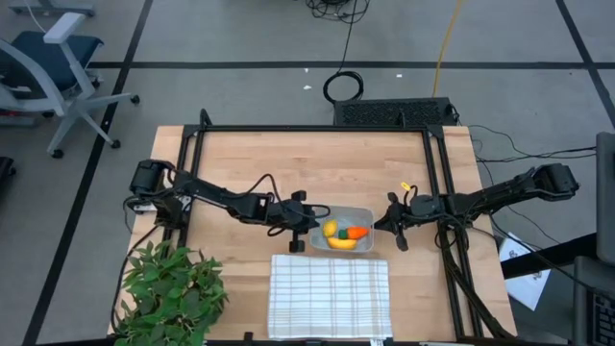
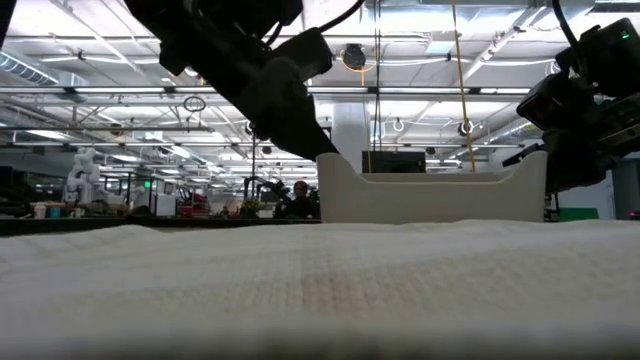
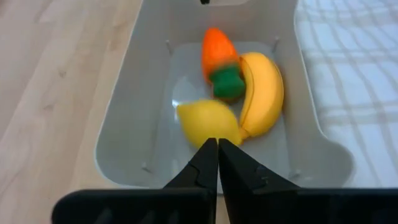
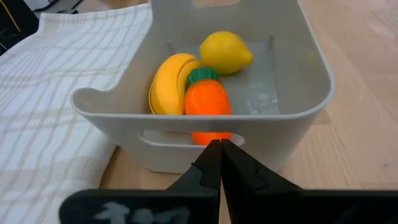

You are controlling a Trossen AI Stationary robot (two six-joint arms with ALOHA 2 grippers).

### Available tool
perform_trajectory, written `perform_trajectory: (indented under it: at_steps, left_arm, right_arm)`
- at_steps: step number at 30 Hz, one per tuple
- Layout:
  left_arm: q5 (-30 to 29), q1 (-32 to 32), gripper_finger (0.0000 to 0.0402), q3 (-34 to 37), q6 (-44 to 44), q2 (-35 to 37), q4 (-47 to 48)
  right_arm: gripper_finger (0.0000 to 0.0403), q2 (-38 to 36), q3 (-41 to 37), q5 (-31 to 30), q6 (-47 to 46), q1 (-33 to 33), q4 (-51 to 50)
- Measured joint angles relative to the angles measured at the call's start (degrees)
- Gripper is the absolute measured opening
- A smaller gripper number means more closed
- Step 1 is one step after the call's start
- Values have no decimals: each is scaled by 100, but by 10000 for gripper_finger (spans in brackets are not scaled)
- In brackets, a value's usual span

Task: Pick and placing Produce into tupperware
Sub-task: Adjust the gray bin

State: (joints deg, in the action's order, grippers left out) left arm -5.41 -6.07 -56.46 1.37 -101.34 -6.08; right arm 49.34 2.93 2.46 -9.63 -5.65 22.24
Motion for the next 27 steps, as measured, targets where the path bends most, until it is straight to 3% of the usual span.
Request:
perform_trajectory:
  at_steps: [10, 22, 27]
  left_arm:
    - [3, 59, 3, -1, 27, -70, -31]
    - [-30, -45, 36, -158, 782, -41, -185]
    - [-828, -164, 34, -215, 1059, 342, 91]
  right_arm:
    - [0, -3, -1, 28, -15, 0, -95]
    - [0, -461, 1, 30, -120, 0, -484]
    - [0, -719, 1, -394, -169, -2, -809]
